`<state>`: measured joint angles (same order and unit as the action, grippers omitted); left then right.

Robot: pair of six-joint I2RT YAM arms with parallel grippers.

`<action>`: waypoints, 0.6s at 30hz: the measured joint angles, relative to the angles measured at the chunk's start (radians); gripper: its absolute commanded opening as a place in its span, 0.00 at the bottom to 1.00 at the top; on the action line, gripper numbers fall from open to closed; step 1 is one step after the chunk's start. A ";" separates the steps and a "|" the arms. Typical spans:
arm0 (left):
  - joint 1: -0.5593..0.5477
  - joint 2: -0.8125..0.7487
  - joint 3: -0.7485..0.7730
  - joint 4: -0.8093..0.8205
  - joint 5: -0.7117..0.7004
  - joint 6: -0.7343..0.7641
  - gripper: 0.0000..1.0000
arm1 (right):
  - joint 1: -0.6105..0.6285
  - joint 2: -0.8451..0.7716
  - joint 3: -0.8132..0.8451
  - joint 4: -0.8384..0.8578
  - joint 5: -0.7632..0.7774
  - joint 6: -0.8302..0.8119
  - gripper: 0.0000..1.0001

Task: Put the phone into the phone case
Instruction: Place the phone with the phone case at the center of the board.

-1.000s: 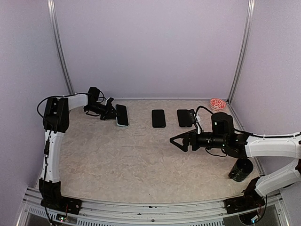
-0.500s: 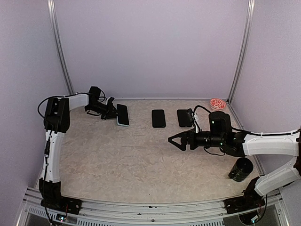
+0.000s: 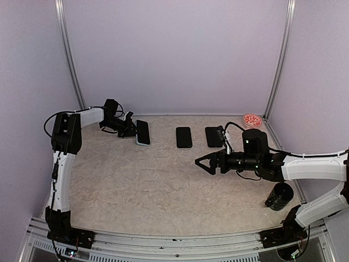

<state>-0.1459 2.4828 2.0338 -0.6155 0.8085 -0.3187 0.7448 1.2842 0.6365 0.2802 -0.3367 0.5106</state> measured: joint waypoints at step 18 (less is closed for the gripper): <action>-0.013 0.051 0.116 -0.107 -0.125 0.040 0.23 | 0.000 -0.025 -0.028 -0.001 0.010 0.000 1.00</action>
<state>-0.1589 2.5336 2.1502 -0.7227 0.6838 -0.2783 0.7448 1.2591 0.6083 0.2794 -0.3264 0.5110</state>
